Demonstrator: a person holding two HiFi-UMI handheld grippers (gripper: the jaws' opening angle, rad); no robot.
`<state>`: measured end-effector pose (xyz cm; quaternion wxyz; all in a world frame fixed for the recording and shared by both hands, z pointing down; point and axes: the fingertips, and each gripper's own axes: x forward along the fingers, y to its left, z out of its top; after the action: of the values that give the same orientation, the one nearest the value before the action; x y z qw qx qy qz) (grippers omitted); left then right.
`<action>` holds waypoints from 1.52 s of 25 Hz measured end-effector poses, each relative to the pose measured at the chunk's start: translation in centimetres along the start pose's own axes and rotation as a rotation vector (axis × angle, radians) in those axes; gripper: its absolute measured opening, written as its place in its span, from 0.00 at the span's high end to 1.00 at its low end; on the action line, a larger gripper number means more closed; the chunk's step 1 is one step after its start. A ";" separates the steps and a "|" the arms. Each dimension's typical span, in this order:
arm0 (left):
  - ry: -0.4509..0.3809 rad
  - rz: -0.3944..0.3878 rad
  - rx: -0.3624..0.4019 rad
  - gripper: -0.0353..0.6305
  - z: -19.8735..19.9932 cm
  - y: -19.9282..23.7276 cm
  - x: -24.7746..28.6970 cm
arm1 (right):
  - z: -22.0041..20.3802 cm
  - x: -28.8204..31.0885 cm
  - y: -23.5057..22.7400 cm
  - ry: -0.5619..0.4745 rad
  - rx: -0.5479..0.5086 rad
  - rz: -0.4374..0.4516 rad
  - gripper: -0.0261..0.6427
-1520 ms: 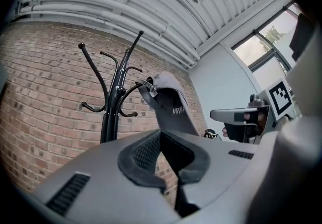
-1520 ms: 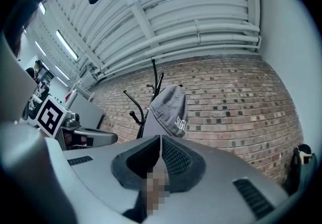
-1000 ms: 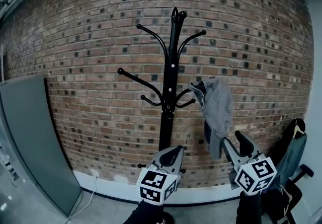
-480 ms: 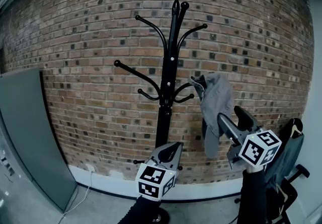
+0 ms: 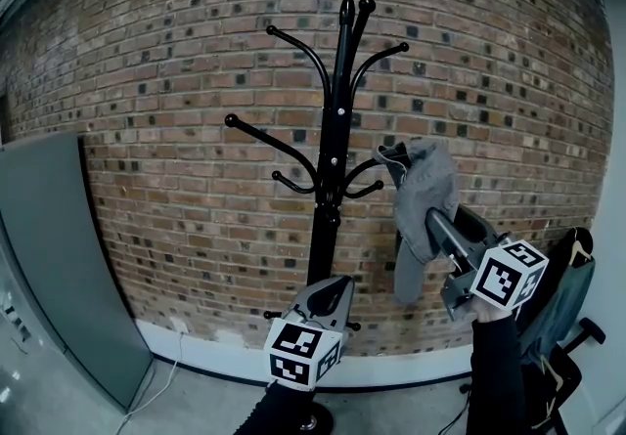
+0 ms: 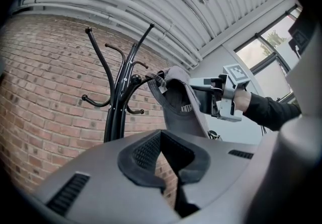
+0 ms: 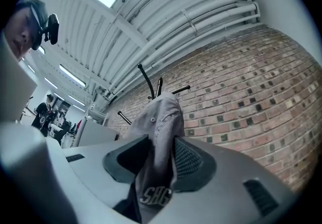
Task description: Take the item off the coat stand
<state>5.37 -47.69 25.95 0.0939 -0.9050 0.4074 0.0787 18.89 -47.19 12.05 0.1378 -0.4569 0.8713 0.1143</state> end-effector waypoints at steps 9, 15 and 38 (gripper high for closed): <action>0.005 0.022 -0.021 0.94 -0.3 0.8 -0.7 | 2.1 -0.7 -1.3 -0.102 -0.061 -0.119 0.92; 0.002 0.030 -0.017 0.94 -0.1 0.8 -1.0 | 4.9 -1.5 -0.8 -0.161 -0.106 -0.144 0.92; -0.010 -0.025 -0.024 0.94 0.1 -1.7 -0.2 | 11.2 -10.6 -1.6 -0.315 -0.186 -0.274 0.92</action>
<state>6.55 -46.42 26.08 0.0862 -0.9107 0.3945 0.0870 27.53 -36.38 5.13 0.2438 -0.5582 0.7545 0.2444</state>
